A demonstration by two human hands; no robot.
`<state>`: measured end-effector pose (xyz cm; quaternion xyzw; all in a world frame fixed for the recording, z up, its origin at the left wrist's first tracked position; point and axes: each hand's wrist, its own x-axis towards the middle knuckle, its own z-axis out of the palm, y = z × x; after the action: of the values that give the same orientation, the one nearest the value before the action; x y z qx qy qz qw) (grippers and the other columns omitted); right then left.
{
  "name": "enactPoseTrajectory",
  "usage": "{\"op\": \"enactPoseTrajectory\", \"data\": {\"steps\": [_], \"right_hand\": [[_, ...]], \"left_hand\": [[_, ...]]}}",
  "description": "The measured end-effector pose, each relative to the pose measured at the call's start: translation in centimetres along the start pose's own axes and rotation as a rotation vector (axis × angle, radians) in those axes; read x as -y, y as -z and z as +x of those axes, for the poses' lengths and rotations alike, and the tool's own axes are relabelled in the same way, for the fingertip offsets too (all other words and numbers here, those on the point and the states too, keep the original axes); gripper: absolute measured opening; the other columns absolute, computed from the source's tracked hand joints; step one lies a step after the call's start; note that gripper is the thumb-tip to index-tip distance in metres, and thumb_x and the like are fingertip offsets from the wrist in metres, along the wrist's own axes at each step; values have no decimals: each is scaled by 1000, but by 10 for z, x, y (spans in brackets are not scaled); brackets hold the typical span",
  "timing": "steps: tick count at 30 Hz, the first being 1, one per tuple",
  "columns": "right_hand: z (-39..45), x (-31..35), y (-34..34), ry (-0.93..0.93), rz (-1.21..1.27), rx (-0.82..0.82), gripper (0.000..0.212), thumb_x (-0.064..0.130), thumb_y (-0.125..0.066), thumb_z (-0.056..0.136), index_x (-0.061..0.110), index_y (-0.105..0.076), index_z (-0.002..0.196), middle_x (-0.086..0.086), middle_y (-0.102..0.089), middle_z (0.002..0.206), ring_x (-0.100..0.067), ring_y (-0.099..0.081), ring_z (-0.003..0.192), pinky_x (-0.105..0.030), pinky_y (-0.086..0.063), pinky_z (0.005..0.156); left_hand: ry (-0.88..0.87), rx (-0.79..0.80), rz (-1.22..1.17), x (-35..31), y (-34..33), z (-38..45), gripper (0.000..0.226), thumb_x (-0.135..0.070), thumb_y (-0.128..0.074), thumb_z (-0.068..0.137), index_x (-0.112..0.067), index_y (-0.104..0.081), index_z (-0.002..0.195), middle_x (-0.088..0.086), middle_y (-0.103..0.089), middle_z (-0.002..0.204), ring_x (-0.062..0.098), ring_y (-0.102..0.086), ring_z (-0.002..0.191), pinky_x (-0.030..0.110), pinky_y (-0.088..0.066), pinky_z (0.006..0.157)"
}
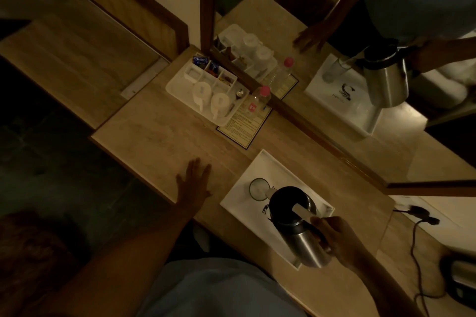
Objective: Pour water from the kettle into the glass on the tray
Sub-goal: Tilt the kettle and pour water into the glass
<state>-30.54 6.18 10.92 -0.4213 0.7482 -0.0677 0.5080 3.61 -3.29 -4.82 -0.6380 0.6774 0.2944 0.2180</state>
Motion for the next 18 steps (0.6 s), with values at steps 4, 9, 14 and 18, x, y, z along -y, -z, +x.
{"op": "enactPoseTrajectory", "data": {"steps": [4,9,14,18], "right_hand": [[0,0,1,3,-19,21,51,30,-51,103,19,-74,59,-1,-67,50,-13,-59,45,-28,-48,54],[-1,3,2,8,-22,26,49,30,-50,104,22,-76,62,0,-65,47,-9,-56,40,-17,-44,45],[-1,4,4,-30,-8,22,50,29,-52,103,14,-73,59,-1,-64,47,-11,-57,41,-19,-44,44],[-1,5,5,-33,-27,27,50,29,-52,103,14,-73,61,-1,-62,46,-10,-54,38,-20,-42,43]], "left_hand": [[-1,-2,-4,0,0,0,97,-48,-65,99,-32,0,170,9,16,176,32,8,165,66,-21,127],[4,1,-1,1,0,0,97,-47,-65,100,-32,0,170,9,16,176,31,9,165,66,-21,127],[5,4,4,1,0,1,97,-48,-64,100,-32,1,169,10,17,176,32,9,165,65,-21,127],[4,-7,-18,1,0,0,97,-47,-66,99,-32,0,169,9,15,176,31,8,166,65,-20,127]]}}
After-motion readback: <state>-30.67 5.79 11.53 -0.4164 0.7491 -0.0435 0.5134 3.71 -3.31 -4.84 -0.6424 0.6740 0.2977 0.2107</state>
